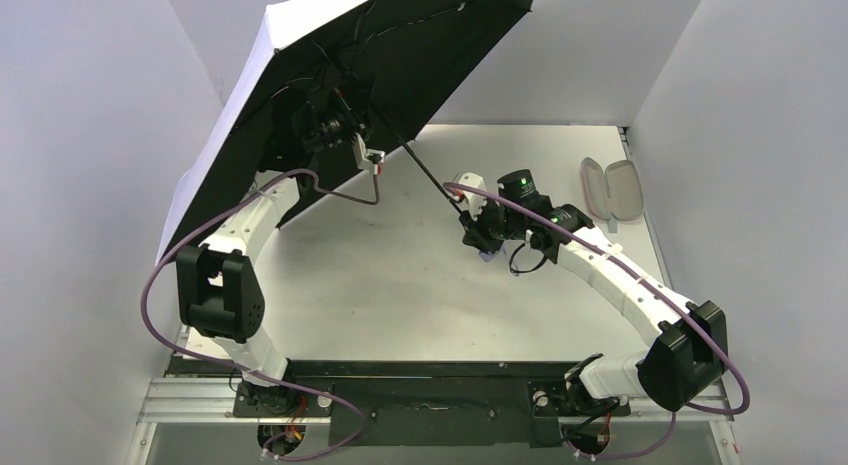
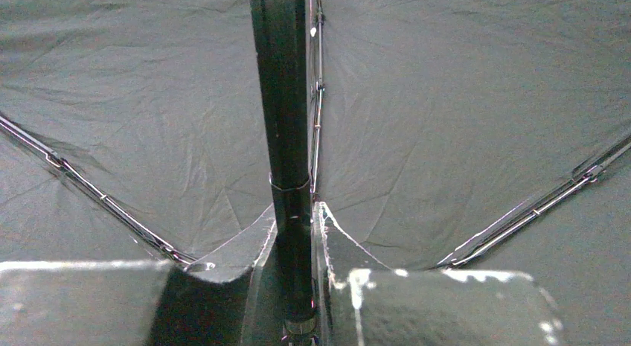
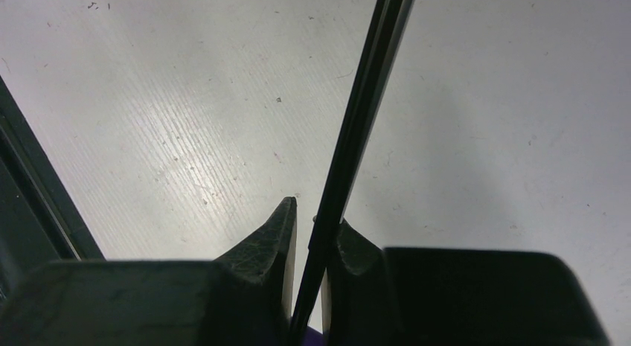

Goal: Open the umbrella

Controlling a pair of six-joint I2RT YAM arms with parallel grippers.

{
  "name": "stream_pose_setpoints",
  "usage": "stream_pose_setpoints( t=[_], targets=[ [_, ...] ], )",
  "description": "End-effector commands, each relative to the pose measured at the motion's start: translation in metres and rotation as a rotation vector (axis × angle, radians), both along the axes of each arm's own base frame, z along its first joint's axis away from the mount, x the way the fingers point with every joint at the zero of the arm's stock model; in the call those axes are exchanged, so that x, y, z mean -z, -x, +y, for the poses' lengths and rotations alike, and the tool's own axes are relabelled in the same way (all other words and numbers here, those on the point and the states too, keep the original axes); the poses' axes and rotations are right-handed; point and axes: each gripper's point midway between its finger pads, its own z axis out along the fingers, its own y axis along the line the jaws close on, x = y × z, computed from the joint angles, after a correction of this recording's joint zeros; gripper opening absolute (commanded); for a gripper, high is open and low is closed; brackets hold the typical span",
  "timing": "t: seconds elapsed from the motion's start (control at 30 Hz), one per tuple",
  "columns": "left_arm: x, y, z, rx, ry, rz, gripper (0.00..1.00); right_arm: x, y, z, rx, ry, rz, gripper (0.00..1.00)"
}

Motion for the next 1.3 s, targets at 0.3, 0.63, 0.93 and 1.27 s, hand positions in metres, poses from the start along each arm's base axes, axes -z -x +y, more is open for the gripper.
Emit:
stream_pose_setpoints(
  t=[0.3,0.63,0.93,1.27],
  targets=[
    [-0.087,0.011,0.142,-0.629,0.176,-0.318,0.18,0.008,0.106,-0.015,-0.258,0.059,0.361,0.0],
    [-0.008,0.039,0.089,-0.491,0.095,-0.136,0.37,0.0,0.096,-0.006,-0.214,0.016,0.36,0.0],
    [0.014,0.065,0.062,-0.393,0.089,-0.076,0.41,-0.004,0.091,0.0,-0.214,0.003,0.363,0.0],
    [0.035,0.098,0.038,-0.292,0.101,0.014,0.45,-0.002,0.091,0.001,-0.213,0.003,0.369,0.0]
  ],
)
